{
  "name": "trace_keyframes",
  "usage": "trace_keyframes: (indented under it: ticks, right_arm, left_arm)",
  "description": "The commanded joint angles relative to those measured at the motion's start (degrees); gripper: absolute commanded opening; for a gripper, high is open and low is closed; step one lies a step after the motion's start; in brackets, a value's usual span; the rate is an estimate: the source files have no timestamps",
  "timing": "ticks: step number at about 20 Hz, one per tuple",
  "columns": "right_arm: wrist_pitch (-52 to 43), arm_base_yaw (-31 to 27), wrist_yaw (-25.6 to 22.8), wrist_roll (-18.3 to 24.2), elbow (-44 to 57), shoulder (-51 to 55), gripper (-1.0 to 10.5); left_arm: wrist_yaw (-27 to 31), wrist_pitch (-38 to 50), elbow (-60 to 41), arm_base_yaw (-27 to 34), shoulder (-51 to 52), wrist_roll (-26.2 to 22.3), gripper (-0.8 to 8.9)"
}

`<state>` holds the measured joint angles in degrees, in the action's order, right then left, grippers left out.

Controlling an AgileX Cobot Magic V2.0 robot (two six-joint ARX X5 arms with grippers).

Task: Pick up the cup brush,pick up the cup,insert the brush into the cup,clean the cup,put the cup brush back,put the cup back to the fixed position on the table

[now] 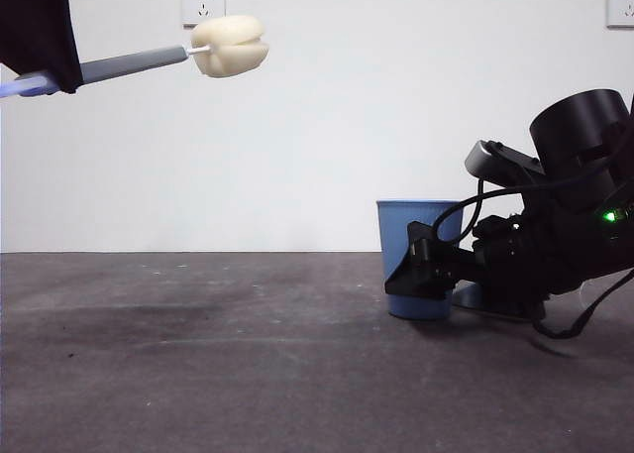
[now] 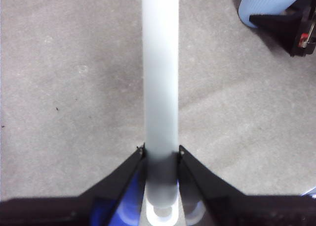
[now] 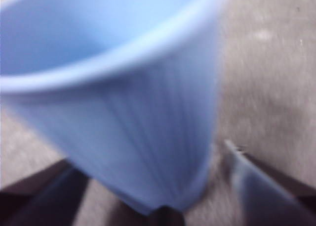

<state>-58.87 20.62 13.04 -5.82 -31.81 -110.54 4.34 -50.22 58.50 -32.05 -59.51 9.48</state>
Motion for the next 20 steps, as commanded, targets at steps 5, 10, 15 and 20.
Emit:
trace_keyframes:
  ticks: [5,10,15,20]
  right_arm:
    - [-2.08,0.55,0.0,-0.81,-0.24,-0.46,1.3]
    - [-2.14,0.85,0.13,-0.59,-0.24,-0.46,-0.2]
    - [7.41,1.75,0.37,2.36,-0.24,6.36,-0.2]
    - [37.44,3.08,-3.69,14.88,-1.27,25.38,-0.2]
  left_arm:
    - [0.09,0.44,-0.35,-0.11,0.09,-0.04,-0.08]
    - [0.09,0.31,-0.35,-0.11,0.09,-0.26,-0.08]
    - [0.09,-3.04,-0.35,-0.11,0.09,-3.58,-0.09]
    - [-0.11,-6.4,-0.35,-0.11,0.09,-11.89,-0.09]
